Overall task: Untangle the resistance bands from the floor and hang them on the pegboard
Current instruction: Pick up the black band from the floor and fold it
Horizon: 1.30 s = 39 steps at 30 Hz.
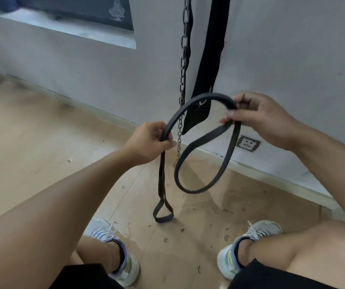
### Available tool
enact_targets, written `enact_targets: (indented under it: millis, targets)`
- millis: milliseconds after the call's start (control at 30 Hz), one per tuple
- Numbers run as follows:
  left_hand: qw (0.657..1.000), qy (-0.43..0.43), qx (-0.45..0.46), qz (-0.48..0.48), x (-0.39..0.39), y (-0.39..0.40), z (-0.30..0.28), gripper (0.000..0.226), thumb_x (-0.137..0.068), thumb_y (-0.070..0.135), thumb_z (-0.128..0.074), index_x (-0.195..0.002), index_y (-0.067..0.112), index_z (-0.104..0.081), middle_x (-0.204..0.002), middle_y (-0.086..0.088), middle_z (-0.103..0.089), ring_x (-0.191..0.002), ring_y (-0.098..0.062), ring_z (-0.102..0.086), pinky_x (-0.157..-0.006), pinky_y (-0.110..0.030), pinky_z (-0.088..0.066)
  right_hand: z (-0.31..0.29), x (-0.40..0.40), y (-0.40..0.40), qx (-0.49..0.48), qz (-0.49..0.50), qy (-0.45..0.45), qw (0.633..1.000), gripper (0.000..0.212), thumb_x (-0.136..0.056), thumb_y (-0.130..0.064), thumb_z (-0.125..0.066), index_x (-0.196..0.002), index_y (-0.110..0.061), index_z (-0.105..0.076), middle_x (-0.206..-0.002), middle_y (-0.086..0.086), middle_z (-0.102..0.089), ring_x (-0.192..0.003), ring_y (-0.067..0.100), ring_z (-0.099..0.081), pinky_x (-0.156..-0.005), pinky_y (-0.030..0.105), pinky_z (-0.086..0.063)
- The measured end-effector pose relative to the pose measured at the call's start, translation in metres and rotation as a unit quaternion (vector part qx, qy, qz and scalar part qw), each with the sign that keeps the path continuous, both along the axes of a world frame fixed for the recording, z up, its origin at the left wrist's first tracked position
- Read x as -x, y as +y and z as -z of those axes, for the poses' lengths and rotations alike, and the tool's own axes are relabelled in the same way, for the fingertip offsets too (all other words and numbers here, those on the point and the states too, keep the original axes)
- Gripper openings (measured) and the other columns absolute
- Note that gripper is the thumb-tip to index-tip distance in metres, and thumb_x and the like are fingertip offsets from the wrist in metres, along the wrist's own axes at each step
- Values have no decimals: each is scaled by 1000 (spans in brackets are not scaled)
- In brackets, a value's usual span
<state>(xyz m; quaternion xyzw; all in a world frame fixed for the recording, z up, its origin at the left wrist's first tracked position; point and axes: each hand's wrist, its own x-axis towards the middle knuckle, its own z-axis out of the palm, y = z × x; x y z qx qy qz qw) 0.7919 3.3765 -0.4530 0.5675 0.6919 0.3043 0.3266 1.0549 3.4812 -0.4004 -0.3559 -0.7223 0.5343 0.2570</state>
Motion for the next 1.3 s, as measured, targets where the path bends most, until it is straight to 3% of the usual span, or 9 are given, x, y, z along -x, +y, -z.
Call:
enact_targets:
  millis: [100, 233, 467, 667, 800, 933, 1167, 1233, 1300]
  targets:
    - [999, -31, -35, -18, 4, -1, -11, 14, -84, 18, -82, -89, 13, -69, -85, -7, -76, -83, -26, -74, -90, -41, -60, 18, -19, 12, -17, -55, -197, 979, 18, -88, -18, -80, -96, -11, -66, -85, 6, -73, -76, 17, -69, -78, 33, -50]
    - [997, -24, -73, 16, 3, -4, -25, 17, -80, 25, -84, -93, 19, -75, -84, 2, -77, -82, -17, -72, -84, -26, -58, 46, -16, 7, -11, -107, -284, 953, 19, -80, -31, -88, -91, -24, -73, -89, 10, -74, -79, 23, -68, -81, 38, -51]
    - [986, -95, -139, 4, -6, 0, -31, 19, -82, 19, -83, -99, 15, -78, -86, 6, -78, -79, -4, -71, -82, -17, -54, 71, 6, 4, 0, -84, -236, 968, 19, -80, -29, -89, -76, -34, -71, -89, 6, -76, -84, 21, -73, -92, 47, -56]
    - [978, -154, -139, 8, -13, 2, -31, 19, -85, 19, -81, -102, 12, -77, -91, -1, -78, -82, -9, -71, -84, -26, -58, 90, 20, 0, 12, -79, -197, 977, 24, -90, -19, -81, -110, -29, -76, -104, 4, -78, -103, 22, -74, -104, 46, -55]
    - [978, -148, -146, 12, -17, 1, -32, 19, -86, 21, -80, -102, 12, -77, -88, 0, -78, -79, -8, -70, -79, -22, -57, 95, 35, -11, 29, -103, -176, 978, 31, -95, -15, -75, -114, -39, -72, -112, 0, -77, -107, 14, -73, -106, 39, -55]
    - [975, -169, -142, 6, -19, 0, -34, 15, -86, 19, -79, -101, 14, -76, -80, 6, -75, -73, -5, -68, -74, -19, -54, 99, 46, -17, 31, -123, -163, 978, 27, -95, -10, -74, -120, -17, -75, -116, -14, -75, -109, 7, -72, -106, 37, -55]
    - [972, -191, -138, 3, -18, -3, -35, 15, -87, 18, -78, -101, 15, -76, -83, 4, -76, -76, -10, -70, -77, -24, -57, 98, 61, -28, 55, -139, -136, 979, 42, -95, -19, -75, -136, -21, -66, -137, -2, -67, -125, 9, -65, -111, 39, -51]
    - [971, -197, -137, -4, -19, -3, -35, 17, -87, 19, -79, -103, 13, -76, -84, 2, -76, -78, -11, -71, -80, -26, -59, 94, 67, -34, 89, -144, -134, 976, 47, -90, -25, -81, -135, -27, -67, -132, -7, -70, -120, 6, -67, -111, 37, -51]
    - [968, -212, -132, -14, -20, -3, -36, 20, -86, 18, -79, -105, 11, -76, -81, 3, -75, -78, -13, -72, -83, -30, -60, 94, 72, -38, 101, -145, -132, 975, 35, -84, -27, -86, -116, -39, -75, -117, -11, -76, -112, 4, -70, -106, 34, -52]
